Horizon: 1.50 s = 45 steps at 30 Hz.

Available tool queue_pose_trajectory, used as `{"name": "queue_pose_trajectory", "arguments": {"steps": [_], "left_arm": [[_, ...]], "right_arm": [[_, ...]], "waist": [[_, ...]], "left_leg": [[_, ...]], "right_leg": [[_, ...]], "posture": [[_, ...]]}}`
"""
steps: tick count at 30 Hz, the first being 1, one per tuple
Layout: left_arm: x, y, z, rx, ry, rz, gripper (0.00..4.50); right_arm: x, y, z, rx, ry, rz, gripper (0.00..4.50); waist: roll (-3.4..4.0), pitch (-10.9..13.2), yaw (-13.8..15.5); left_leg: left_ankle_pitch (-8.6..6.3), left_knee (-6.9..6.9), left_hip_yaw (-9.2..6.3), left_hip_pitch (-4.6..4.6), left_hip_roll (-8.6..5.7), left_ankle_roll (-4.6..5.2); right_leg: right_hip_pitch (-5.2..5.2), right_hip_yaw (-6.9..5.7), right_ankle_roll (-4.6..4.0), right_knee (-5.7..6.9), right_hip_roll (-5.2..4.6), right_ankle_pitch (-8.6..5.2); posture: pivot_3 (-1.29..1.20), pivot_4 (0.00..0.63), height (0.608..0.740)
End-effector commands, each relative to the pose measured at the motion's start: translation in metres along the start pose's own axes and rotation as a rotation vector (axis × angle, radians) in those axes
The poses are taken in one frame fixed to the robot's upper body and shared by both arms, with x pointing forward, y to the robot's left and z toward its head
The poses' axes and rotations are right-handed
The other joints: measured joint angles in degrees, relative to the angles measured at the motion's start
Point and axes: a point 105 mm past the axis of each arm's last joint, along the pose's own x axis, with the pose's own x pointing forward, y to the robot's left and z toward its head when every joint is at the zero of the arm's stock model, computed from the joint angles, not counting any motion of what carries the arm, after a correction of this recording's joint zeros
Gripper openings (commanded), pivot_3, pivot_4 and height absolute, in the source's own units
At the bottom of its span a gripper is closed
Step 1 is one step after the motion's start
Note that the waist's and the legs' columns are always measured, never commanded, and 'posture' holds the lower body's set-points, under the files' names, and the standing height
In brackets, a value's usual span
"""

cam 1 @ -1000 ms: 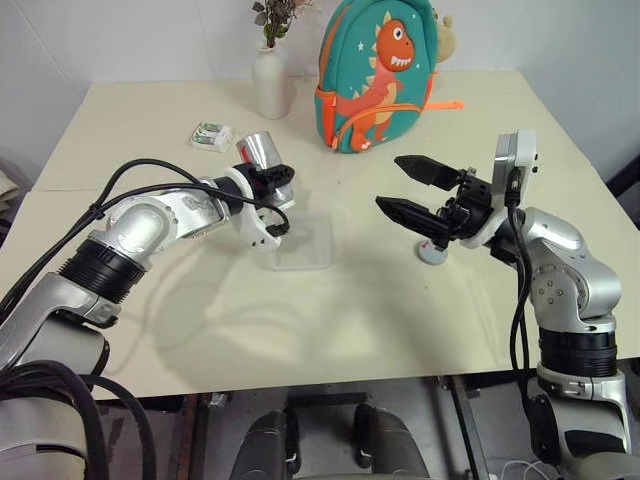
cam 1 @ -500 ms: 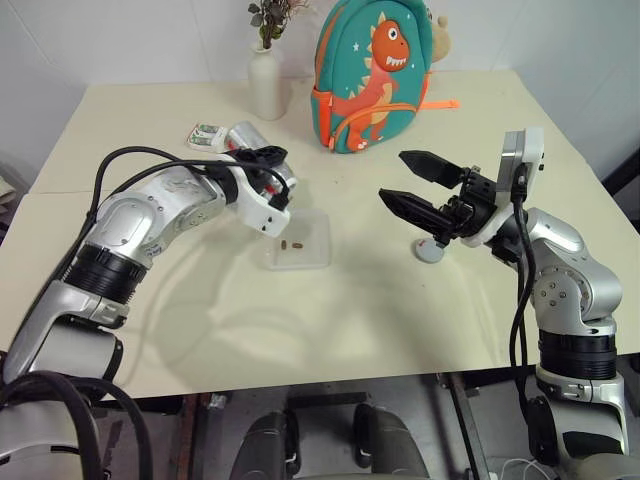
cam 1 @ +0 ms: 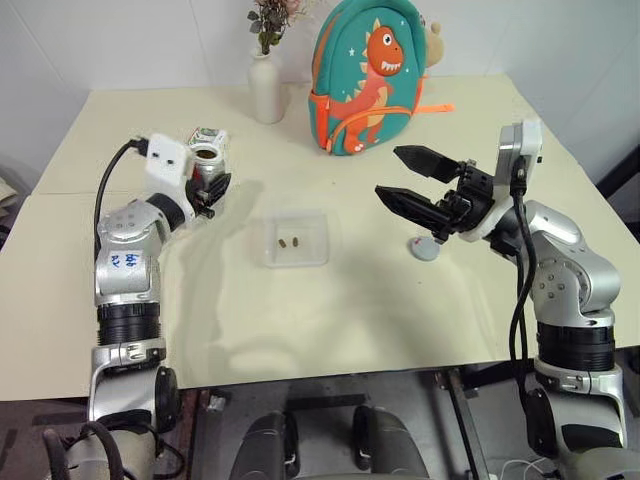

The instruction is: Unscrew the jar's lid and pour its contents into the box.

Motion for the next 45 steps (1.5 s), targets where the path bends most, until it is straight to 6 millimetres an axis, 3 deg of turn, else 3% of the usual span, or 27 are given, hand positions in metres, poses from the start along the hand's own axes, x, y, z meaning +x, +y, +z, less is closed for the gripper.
{"name": "queue_pose_trajectory", "arguments": {"steps": [1,5,9,11,16,24,26,34,37,42,45], "left_arm": [[-0.001,0.014,-0.009,-0.014,-0.038,0.071,2.05],[0.001,0.023,-0.021,-0.097,-0.107,0.114,2.05],[-0.002,0.037,-0.044,-0.055,-0.067,0.164,2.05],[-0.006,0.037,-0.043,-0.094,-0.138,0.140,2.05],[-0.006,0.036,-0.053,-0.086,-0.111,0.130,2.05],[-0.015,0.040,-0.051,-0.041,-0.102,0.124,4.49],[-0.020,0.039,-0.049,-0.045,-0.096,0.110,4.49],[-0.070,0.044,-0.046,0.076,0.007,0.058,4.49],[-0.084,0.029,-0.037,0.079,-0.009,-0.059,4.49],[-0.114,0.029,-0.028,0.267,0.034,-0.185,4.49],[-0.124,0.014,-0.019,0.263,0.047,-0.315,4.49]], "right_arm": [[0.005,0.004,0.008,-0.050,0.012,0.052,4.47],[0.007,0.003,0.007,-0.075,0.040,0.079,4.47],[0.009,0.004,0.006,-0.076,0.045,0.091,4.47],[0.009,0.005,0.006,-0.077,0.045,0.096,4.47],[0.008,0.007,0.004,-0.073,0.054,0.107,4.47],[0.006,0.011,0.001,-0.060,0.068,0.129,4.50],[0.006,0.011,0.000,-0.058,0.070,0.132,4.50],[-0.001,0.014,-0.005,-0.050,0.085,0.139,4.50],[-0.003,0.015,-0.007,-0.048,0.092,0.139,4.50],[-0.012,0.018,-0.009,-0.055,0.130,0.126,4.50],[-0.020,0.021,-0.013,-0.068,0.177,0.132,4.50]], "waist": [[0.00,0.0,0.0],[-0.02,0.0,0.0],[-0.04,0.0,0.0],[-0.04,0.0,0.0],[-0.05,0.0,-0.2],[-0.05,0.0,-1.0],[-0.05,0.0,-1.1],[-0.06,0.0,-1.2],[-0.06,0.0,-1.2],[-0.08,0.0,-1.1],[-0.07,0.0,-1.1]], "left_leg": [[-0.03,-0.01,0.01,0.02,0.02,-0.07],[-0.18,-0.02,0.05,0.04,0.03,-0.35],[-0.26,-0.08,0.09,0.04,0.10,-0.42],[-0.29,-0.09,0.11,0.04,0.13,-0.45],[-0.34,-0.11,0.18,0.04,0.13,-0.43],[-0.35,-0.18,0.19,0.04,0.14,-0.42],[-0.36,-0.23,0.21,0.04,0.14,-0.44],[-0.28,-0.73,0.35,0.09,0.19,-0.54],[-0.36,-0.80,0.38,0.11,0.18,-0.60],[-0.42,-0.99,0.39,0.15,0.20,-0.63],[-0.44,-1.09,0.37,0.13,0.22,-0.67]], "right_leg": [[0.00,0.00,-0.02,-0.01,0.01,0.01],[0.00,0.00,-0.06,-0.06,-0.02,0.04],[-0.01,0.00,-0.07,-0.20,-0.06,0.04],[-0.02,-0.02,-0.07,-0.23,-0.06,0.04],[-0.02,-0.03,-0.07,-0.28,-0.10,0.04],[-0.03,-0.03,-0.07,-0.34,-0.12,0.05],[-0.04,-0.03,-0.07,-0.40,-0.12,0.05],[-0.13,-0.03,-0.08,-0.55,-0.08,0.05],[-0.13,-0.04,-0.09,-0.81,-0.14,0.04],[-0.20,-0.03,-0.18,-1.01,-0.19,0.03],[-0.23,-0.03,-0.22,-1.12,-0.20,0.01]], "posture": [[0.00,0.150,0.740],[0.00,0.150,0.740],[0.00,0.150,0.740],[0.00,0.150,0.740],[0.00,0.150,0.740],[0.00,0.150,0.740],[0.00,0.150,0.740],[0.00,0.150,0.740],[0.00,0.150,0.740],[0.00,0.150,0.740],[0.00,0.150,0.740]]}}
